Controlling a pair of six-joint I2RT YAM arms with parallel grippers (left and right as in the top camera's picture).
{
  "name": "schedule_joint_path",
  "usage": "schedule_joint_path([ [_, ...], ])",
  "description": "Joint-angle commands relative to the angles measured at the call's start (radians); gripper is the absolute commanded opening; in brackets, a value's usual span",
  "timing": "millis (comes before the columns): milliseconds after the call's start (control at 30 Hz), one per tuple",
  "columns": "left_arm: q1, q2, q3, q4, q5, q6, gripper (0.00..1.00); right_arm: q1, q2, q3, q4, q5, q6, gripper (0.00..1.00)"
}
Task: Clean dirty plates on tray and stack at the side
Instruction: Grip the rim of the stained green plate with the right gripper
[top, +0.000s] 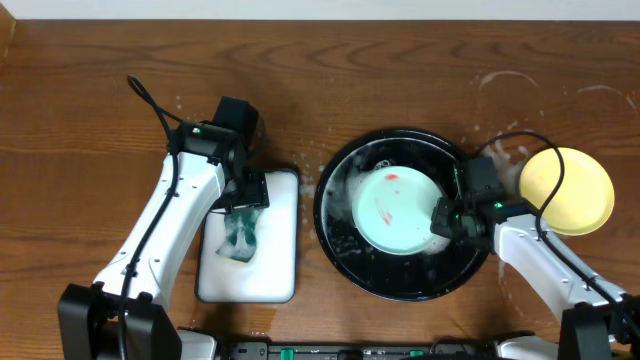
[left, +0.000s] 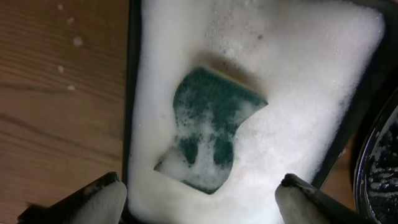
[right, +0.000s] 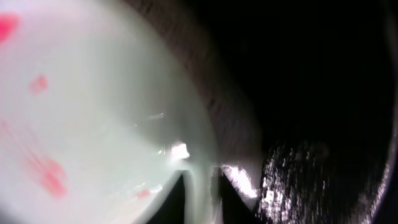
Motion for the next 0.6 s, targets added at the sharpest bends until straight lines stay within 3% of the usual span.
schedule_joint_path([
  [0, 0.005, -0.002, 0.0, 0.006, -0.01, 0.005, 0.82, -0.006, 0.018, -0.022, 0.064, 0.107, -0.085, 0.01],
  [200, 0.005, -0.002, 0.0, 0.006, -0.008, 0.004, 0.82, -0.006, 0.017, -0.018, 0.283, 0.118, -0.335, 0.01],
  [300, 0.005, -0.002, 0.0, 0.006, -0.008, -0.015, 0.82, -0.006, 0.017, -0.016, 0.301, 0.099, -0.334, 0.04],
  [333, 0.005, -0.002, 0.0, 0.006, -0.007, -0.025, 0.82, -0.01, 0.016, -0.009, 0.28, 0.051, -0.332, 0.25],
  [400, 0.005, -0.002, 0.0, 0.006, 0.0, -0.025, 0.82, -0.035, 0.016, 0.04, 0.162, -0.09, -0.294, 0.46],
  [567, 0.005, -0.002, 0.0, 0.006, 0.0, -0.025, 0.82, -0.119, 0.017, 0.235, -0.188, -0.147, -0.283, 0.45],
])
